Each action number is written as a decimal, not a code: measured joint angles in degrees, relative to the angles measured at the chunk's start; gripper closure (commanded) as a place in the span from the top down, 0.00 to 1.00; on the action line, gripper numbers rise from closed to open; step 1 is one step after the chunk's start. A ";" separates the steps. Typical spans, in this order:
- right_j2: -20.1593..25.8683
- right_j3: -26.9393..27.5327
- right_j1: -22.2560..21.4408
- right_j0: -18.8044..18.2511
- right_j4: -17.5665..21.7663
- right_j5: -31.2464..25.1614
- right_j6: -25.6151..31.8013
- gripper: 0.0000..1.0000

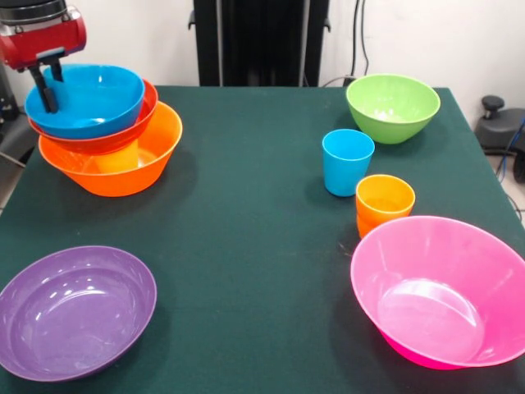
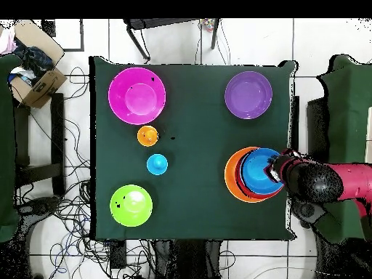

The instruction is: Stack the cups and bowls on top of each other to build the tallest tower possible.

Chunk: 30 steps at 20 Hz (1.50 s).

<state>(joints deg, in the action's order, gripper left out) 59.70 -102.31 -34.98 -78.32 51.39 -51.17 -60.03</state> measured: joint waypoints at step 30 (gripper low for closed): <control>0.00 -0.41 -0.38 0.02 -0.04 0.01 0.00 1.00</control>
<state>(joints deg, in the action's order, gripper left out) 59.70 -102.72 -35.36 -78.30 51.35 -51.16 -60.03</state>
